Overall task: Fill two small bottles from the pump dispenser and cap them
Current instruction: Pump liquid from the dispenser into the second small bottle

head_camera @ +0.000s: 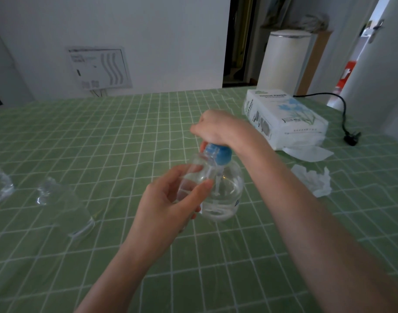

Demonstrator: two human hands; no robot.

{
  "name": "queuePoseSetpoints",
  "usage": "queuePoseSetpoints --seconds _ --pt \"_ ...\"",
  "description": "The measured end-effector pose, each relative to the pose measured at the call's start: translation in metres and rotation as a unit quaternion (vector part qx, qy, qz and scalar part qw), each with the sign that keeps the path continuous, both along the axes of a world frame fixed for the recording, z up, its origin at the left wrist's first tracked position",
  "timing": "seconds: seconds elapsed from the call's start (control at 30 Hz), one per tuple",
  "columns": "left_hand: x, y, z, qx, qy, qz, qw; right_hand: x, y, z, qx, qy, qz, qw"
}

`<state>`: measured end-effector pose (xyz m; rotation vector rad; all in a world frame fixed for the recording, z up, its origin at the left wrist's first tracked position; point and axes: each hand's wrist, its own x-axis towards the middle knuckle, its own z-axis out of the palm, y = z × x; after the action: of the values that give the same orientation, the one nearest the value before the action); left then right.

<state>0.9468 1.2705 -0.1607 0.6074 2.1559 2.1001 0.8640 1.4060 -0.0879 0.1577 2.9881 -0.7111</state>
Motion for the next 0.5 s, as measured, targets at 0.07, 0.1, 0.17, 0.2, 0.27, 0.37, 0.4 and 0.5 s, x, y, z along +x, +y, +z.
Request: queuePoseSetpoints --seconds 0.07,0.1,0.17,0.2,0.27,0.37,0.4,0.5 --pt "0.000 0.001 0.001 0.003 -0.002 0.001 1.000 0.001 0.000 0.002 0.005 0.000 -0.003 1.000" --pt "-0.001 0.001 0.001 0.005 0.000 0.002 1.000 0.001 0.000 0.004 0.005 0.002 -0.001 1.000" --pt "-0.001 0.002 0.002 0.010 0.005 0.001 1.000 0.001 0.000 0.009 -0.003 0.008 0.006 1.000" --pt "-0.001 0.002 0.002 0.013 0.007 -0.001 1.000 0.001 0.000 0.011 -0.009 0.010 0.009 1.000" --pt "-0.002 0.002 0.002 0.015 0.008 -0.006 1.000 0.001 0.000 0.012 -0.014 0.009 0.015 1.000" --pt "-0.002 0.001 0.001 0.012 0.012 -0.011 1.000 0.000 0.000 0.011 -0.014 0.006 0.016 1.000" --pt "-0.002 0.001 0.000 0.012 0.012 -0.010 1.000 0.001 -0.001 0.011 -0.015 0.006 0.015 1.000" --pt "-0.003 0.001 0.000 0.010 0.011 -0.006 1.000 0.002 0.000 0.009 -0.027 0.003 0.009 1.000"
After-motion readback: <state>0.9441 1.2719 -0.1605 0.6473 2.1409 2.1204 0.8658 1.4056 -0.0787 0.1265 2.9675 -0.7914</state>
